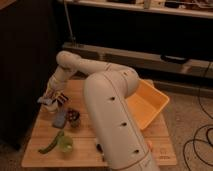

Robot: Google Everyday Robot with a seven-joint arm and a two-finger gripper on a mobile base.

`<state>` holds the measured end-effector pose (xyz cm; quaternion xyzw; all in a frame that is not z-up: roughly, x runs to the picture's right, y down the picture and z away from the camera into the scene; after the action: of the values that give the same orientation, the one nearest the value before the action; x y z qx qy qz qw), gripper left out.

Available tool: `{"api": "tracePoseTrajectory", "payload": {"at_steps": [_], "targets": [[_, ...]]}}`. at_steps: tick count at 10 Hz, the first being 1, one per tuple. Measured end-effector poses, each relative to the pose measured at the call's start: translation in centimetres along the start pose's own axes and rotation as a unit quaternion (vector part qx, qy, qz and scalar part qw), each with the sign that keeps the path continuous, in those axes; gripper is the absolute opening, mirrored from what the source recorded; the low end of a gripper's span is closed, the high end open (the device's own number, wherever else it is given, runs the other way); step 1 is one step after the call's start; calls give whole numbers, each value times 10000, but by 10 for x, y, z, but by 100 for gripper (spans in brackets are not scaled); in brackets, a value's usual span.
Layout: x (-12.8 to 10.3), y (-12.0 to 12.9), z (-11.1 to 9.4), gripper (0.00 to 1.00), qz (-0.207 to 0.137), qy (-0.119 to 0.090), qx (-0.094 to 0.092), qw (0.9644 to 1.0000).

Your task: Place towel in paper cup

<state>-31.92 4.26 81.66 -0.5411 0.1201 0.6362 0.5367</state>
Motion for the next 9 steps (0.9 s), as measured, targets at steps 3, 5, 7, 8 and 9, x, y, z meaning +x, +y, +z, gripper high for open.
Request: {"api": "tracePoseTrajectory", "payload": {"at_steps": [3,5,7,8,9], "targets": [[4,9,-24,70,-62,-150,-114,9998],[8,16,-46,70,-132,-290,-166,9994],[9,20,-61,70,-184,-421,-192,9988],[7,17,-68,70,-162,-493,-217,9984],[6,9,-75,70,-98,-569,-241,9980]]}}
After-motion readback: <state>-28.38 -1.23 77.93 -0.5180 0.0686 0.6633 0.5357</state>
